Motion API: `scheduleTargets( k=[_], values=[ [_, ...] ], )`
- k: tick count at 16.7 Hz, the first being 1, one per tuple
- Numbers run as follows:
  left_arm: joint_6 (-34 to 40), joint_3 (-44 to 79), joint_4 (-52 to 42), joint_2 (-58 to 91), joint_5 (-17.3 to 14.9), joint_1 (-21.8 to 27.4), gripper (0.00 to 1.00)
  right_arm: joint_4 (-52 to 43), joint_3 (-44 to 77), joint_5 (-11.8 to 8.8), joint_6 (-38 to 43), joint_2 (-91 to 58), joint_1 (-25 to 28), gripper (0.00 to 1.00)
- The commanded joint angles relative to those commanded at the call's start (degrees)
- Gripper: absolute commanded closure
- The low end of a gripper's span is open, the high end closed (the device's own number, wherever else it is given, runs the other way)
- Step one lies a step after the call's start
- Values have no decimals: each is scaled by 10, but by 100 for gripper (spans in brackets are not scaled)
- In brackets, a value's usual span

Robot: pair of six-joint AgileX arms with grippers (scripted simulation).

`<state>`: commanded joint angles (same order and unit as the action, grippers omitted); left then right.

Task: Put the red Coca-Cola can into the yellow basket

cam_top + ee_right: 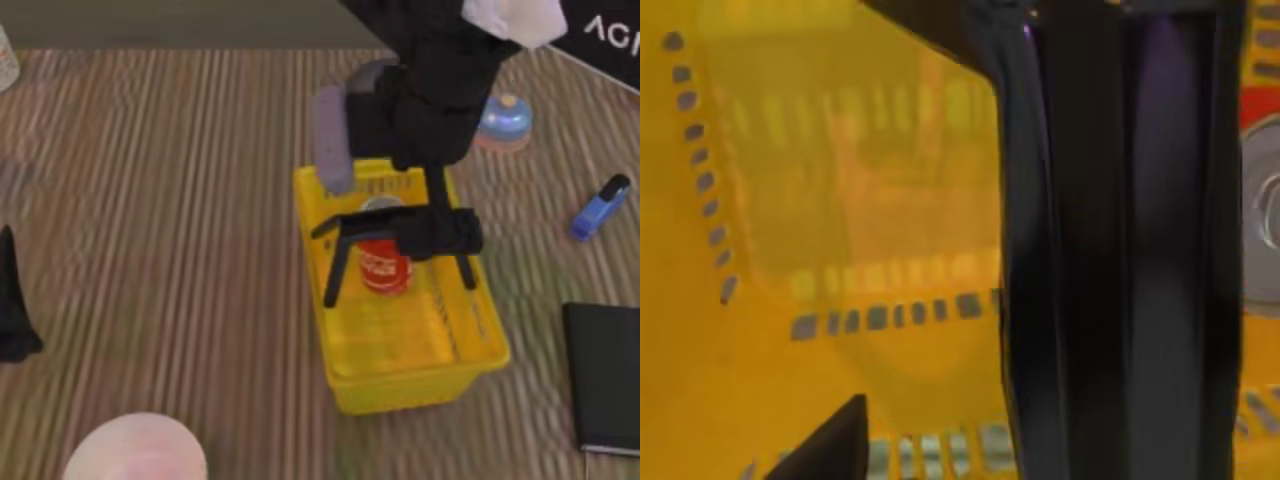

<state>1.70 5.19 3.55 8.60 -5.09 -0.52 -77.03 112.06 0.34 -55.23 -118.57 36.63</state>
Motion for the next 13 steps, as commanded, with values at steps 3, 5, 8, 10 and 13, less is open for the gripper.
scheduleTargets(
  k=[3,5,8,10,13],
  values=[
    [-13,-42,-29,-70,41,-5,0,-44,51,-1,-29,-59,20,0],
    [-17,-52,-35,-86,51,-6,0,-55,63,-2,-36,-72,24,0],
    [-17,-52,-35,-86,51,-6,0,-55,63,-2,-36,-72,24,0],
    [-17,-52,-35,-86,51,-6,0,-56,64,-2,-37,-75,23,0],
    [-17,-52,-35,-86,51,-6,0,-38,45,-2,-36,-72,24,0]
  ],
)
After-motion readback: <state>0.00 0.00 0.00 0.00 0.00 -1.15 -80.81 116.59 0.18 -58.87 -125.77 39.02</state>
